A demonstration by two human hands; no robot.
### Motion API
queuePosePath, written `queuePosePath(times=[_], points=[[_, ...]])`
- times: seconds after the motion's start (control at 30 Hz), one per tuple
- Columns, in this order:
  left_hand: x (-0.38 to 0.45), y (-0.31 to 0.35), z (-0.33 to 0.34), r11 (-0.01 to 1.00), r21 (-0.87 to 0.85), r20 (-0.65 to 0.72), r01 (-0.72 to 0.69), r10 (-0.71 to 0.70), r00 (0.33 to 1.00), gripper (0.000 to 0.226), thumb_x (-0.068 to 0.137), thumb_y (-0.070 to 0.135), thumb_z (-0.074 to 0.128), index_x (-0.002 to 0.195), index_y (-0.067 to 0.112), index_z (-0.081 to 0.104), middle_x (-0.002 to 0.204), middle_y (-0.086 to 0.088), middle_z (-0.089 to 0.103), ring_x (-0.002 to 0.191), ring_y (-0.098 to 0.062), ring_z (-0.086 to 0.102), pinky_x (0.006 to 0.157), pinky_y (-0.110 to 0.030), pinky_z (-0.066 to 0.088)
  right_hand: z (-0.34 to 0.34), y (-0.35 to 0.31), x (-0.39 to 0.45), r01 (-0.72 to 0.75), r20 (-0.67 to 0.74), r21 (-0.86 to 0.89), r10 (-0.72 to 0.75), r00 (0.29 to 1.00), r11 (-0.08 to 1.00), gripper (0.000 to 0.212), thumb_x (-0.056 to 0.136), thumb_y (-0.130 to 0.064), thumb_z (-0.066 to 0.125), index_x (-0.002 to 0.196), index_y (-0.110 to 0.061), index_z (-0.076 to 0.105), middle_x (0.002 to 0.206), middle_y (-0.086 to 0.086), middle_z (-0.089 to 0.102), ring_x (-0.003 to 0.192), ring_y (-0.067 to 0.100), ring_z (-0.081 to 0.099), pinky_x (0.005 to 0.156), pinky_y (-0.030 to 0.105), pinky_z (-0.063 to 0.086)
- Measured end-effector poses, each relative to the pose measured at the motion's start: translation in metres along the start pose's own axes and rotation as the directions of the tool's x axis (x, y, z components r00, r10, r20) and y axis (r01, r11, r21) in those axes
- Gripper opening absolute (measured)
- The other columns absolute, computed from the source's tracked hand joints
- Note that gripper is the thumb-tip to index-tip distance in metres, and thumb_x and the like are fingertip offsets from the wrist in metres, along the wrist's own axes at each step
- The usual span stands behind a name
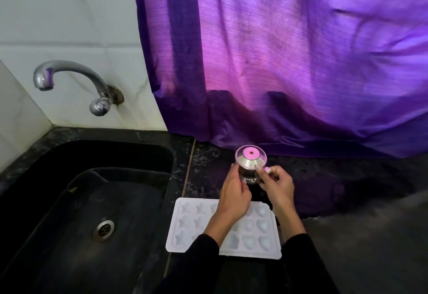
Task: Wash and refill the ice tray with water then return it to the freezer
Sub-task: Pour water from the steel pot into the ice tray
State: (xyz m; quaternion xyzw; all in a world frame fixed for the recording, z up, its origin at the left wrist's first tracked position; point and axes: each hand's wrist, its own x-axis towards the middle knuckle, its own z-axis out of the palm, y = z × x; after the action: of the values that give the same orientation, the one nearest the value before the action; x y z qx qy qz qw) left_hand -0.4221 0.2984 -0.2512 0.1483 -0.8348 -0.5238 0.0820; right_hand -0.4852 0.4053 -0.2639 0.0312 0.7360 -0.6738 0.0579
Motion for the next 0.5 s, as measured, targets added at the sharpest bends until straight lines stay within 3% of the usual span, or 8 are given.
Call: queuePosePath(times=[0.17, 0.4, 0.5], points=[[-0.029, 0.012, 0.005, 0.998, -0.001, 0.015, -0.068, 0.068, 0.998, 0.063, 0.094, 0.006, 0.042, 0.152, 0.017, 0.019, 0.154, 0.0, 0.033, 0.14, -0.012, 0.032, 0.116, -0.028, 0.027, -0.024, -0.022, -0.031, 0.043, -0.067, 0.015, -0.042, 0.997, 0.999, 0.023, 0.078, -0.034, 0.077, 0.066, -0.021, 0.062, 0.07, 0.003, 0.069, 0.074, 0.019, 0.069, 0.082, 0.052, 0.057], [-0.083, 0.018, 0.03, 0.989, -0.072, 0.077, -0.131, 0.136, 0.988, 0.062, 0.097, 0.013, 0.04, 0.153, 0.018, 0.014, 0.157, 0.003, 0.026, 0.144, -0.007, 0.023, 0.118, -0.029, 0.023, -0.072, -0.034, -0.075, 0.09, -0.157, -0.1, -0.105, 0.982, 0.991, 0.024, 0.074, -0.041, 0.077, 0.066, -0.025, 0.061, 0.063, -0.003, 0.066, 0.075, 0.025, 0.068, 0.08, 0.054, 0.056], [-0.107, 0.02, 0.042, 0.981, -0.141, 0.118, -0.133, 0.15, 0.982, 0.059, 0.097, 0.009, 0.04, 0.15, 0.021, 0.019, 0.151, 0.014, 0.031, 0.134, 0.014, 0.025, 0.111, -0.009, 0.02, -0.09, -0.029, -0.087, 0.077, -0.195, -0.203, -0.117, 0.974, 0.976, 0.024, 0.073, -0.043, 0.077, 0.069, -0.025, 0.062, 0.059, -0.008, 0.066, 0.07, 0.023, 0.066, 0.078, 0.054, 0.056]])
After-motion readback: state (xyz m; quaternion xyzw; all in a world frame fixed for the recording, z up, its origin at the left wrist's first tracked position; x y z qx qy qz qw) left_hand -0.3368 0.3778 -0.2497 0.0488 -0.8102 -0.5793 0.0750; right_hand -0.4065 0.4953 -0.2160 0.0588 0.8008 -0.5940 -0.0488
